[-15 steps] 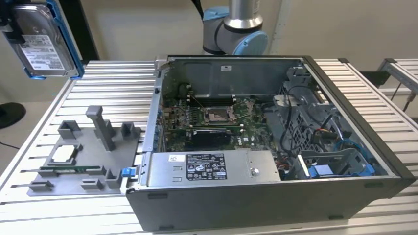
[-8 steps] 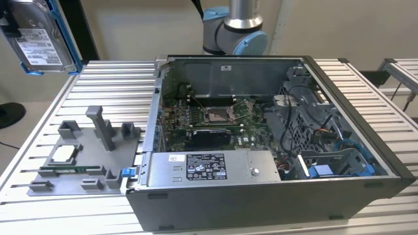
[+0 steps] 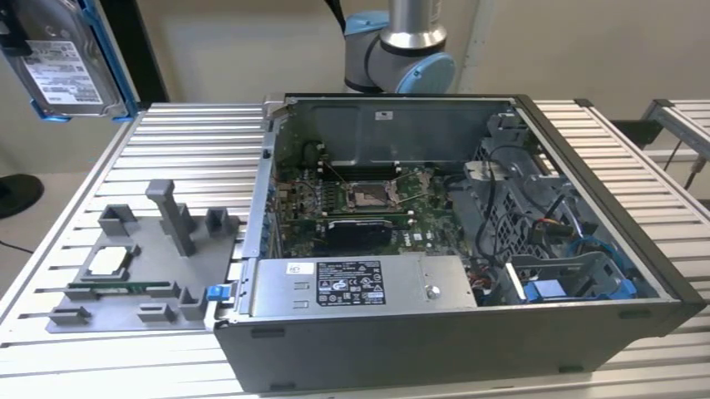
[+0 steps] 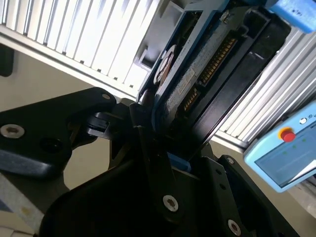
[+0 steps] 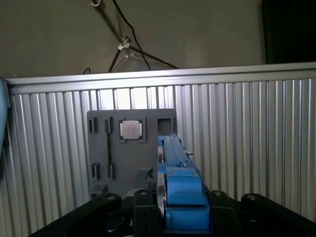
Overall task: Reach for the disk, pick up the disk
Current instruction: 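Pick up the disk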
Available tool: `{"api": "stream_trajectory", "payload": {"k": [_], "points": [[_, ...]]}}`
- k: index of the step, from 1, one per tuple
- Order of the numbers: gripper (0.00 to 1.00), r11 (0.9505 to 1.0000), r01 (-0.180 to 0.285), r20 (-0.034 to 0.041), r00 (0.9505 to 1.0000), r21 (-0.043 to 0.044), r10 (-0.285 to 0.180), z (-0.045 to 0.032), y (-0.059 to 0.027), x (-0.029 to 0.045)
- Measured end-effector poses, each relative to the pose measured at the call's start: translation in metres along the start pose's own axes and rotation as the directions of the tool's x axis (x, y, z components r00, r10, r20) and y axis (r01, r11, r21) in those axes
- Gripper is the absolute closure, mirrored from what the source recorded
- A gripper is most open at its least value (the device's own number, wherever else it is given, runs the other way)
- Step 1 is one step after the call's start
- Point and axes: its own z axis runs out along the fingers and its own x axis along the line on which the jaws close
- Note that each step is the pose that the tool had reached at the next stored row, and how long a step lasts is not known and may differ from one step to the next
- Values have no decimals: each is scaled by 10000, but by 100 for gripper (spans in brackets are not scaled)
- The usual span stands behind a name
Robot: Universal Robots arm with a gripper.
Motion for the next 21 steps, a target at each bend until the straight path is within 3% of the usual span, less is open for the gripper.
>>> {"api": "stream_trajectory", "payload": {"k": [11,21], "points": [[100,10000,1,4,10000,-3,-1,-7,-15,-1],[100,10000,0,4,10000,-10,0,-4,-188,-13]]}}
